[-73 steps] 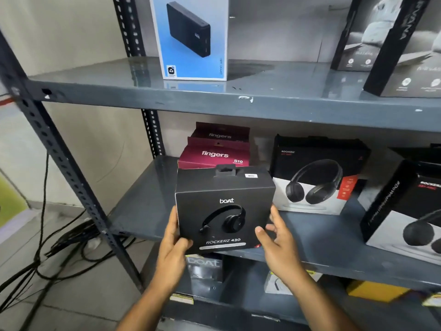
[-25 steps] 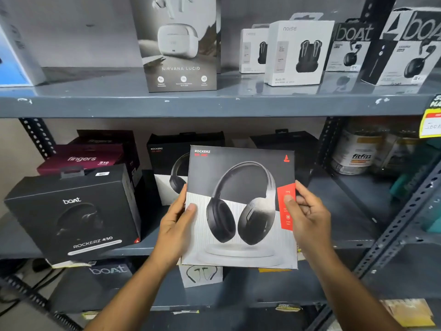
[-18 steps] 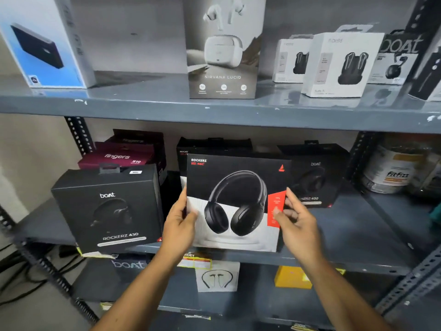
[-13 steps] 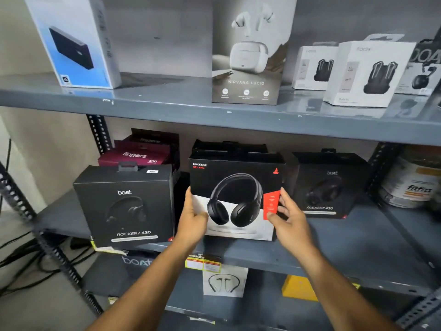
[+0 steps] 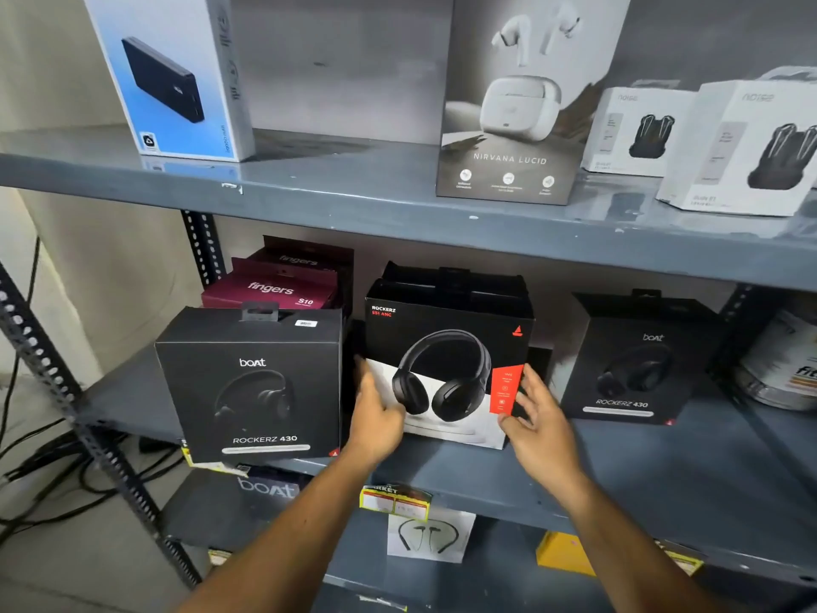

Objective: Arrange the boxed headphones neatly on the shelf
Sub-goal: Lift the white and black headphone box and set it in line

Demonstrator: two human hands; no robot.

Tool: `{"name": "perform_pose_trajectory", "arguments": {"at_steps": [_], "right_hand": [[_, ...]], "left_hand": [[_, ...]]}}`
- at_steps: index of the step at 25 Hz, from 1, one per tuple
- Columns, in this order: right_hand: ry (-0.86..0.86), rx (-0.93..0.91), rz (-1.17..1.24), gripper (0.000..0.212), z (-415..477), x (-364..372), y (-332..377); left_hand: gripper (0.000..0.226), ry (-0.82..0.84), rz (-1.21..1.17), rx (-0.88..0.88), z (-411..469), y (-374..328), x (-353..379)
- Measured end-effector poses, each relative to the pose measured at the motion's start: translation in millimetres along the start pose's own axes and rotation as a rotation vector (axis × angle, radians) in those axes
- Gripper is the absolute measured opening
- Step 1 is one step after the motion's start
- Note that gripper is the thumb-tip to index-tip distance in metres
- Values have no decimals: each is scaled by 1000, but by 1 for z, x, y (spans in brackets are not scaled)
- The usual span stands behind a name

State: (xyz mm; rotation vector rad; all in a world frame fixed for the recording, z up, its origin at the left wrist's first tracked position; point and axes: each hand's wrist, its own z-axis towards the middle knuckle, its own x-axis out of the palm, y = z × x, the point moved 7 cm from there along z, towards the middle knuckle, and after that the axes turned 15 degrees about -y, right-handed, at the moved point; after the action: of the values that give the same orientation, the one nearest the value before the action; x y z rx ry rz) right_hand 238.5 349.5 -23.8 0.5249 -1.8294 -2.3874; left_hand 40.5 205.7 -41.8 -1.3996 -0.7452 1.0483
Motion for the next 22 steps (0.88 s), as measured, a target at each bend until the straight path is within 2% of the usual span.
{"name": "perform_pose_trajectory", "arguments": {"at_steps": [3, 5, 6, 8, 10, 12, 14, 16, 19, 22], "right_hand": [[-243, -211, -142, 46, -26, -10, 13], [-99, -270, -173, 41, -51, 18, 15], [37, -266, -169, 43, -64, 38, 15], [255, -258, -171, 43, -85, 80, 17], [332, -263, -146, 46, -91, 116, 27], [359, -235, -104, 54, -91, 150, 44], [369, -174, -71, 62, -87, 176, 55], [372, -135, -80, 64, -85, 195, 61], [341, -139, -91, 61, -88, 207, 65], [344, -114, -110, 69, -90, 210, 60]], "left_hand": [[85, 65, -68, 92, -58, 24, -21], [68, 12, -100, 103, -93, 57, -61], [60, -95, -123, 116, -102, 69, -89], [56, -393, -179, 98, -94, 87, -156], [46, -673, -256, 50, -70, 83, -216], [31, -824, -312, 10, -40, 72, -260], [36, -799, -278, 3, -11, 56, -276], [41, -679, -179, -8, 7, 41, -269], [35, -435, -103, 47, 16, 24, -241], [35, -315, -116, 42, 11, 24, -231]]}}
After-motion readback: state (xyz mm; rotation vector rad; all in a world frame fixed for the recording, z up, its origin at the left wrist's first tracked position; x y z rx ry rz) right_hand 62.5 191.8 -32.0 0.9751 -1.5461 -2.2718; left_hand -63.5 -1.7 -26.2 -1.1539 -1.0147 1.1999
